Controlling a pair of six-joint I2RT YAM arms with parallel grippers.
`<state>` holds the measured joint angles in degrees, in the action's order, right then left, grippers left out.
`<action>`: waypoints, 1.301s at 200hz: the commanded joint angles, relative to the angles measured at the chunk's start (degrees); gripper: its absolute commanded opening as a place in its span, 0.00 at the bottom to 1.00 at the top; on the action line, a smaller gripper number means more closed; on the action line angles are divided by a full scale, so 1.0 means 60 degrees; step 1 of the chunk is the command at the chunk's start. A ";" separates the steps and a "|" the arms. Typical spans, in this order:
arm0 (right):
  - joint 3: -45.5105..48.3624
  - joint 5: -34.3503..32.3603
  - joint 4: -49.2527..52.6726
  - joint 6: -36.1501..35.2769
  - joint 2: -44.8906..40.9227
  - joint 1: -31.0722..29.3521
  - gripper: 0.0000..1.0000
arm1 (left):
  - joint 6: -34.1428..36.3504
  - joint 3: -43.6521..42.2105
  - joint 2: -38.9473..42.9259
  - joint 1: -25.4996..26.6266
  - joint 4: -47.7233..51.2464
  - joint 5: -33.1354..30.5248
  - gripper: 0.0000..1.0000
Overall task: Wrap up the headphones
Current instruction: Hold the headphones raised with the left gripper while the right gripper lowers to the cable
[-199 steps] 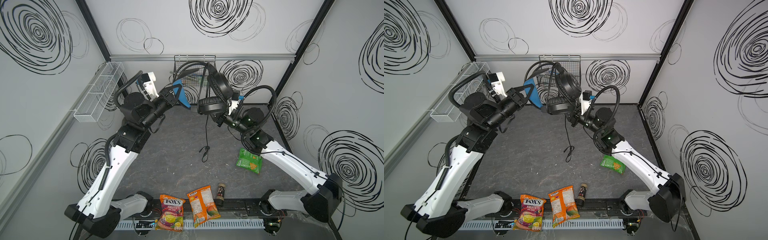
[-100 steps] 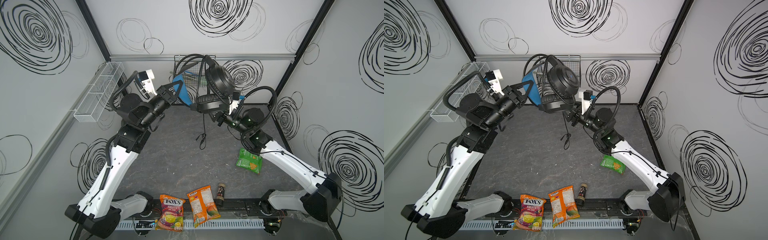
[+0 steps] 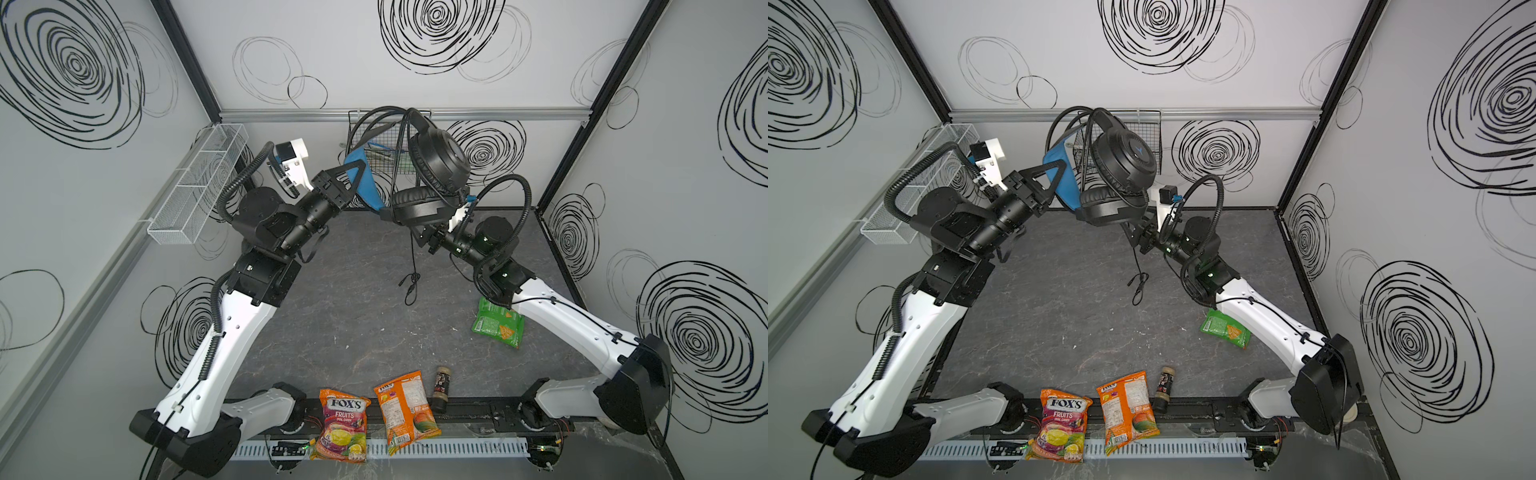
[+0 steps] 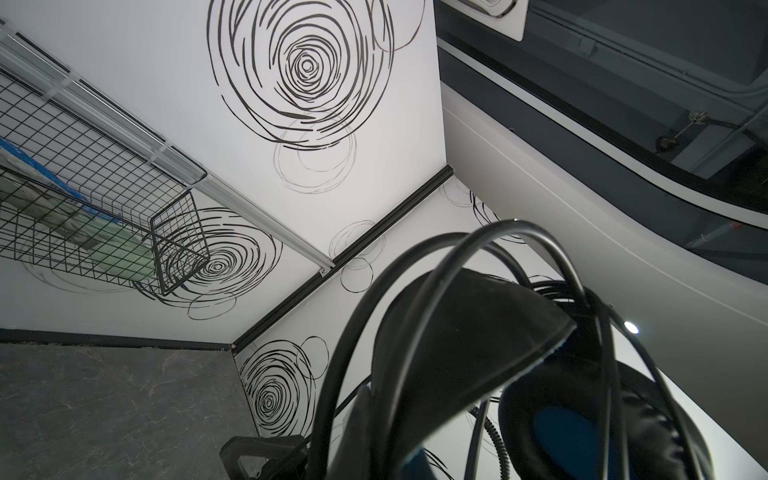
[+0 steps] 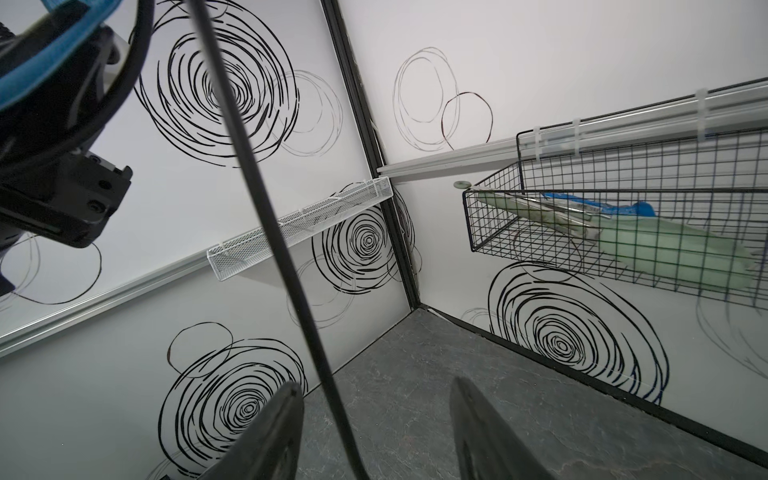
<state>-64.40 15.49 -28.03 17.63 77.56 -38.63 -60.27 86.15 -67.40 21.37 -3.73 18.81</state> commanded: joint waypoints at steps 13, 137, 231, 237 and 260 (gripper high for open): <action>0.0163 0.0064 -0.0334 -0.0085 0.0324 0.0024 0.59 | -0.0513 0.0261 0.0305 -0.0089 -0.1450 -0.0043 0.00; 0.0518 0.0281 0.0604 -0.0307 0.0210 -0.1494 0.24 | -0.1054 -0.0052 0.0149 0.0290 0.0419 -0.3902 0.00; 0.0464 0.0643 0.2220 -0.1248 -0.0440 -0.2100 0.00 | 0.1682 0.1765 -0.1194 0.0793 0.3596 -0.7773 0.00; 0.0464 0.0698 0.2299 -0.1262 -0.0492 -0.2114 0.00 | 0.1918 0.1808 -0.1219 0.0808 0.3582 -0.7904 0.00; 0.0332 0.0691 0.2746 -0.1473 -0.0686 -0.2195 0.00 | 0.3373 0.2055 -0.1457 0.1036 0.3747 -0.8842 0.00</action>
<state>-61.43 18.39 -14.96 11.03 75.99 -50.94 -48.66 94.41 -76.20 26.39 23.27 -25.76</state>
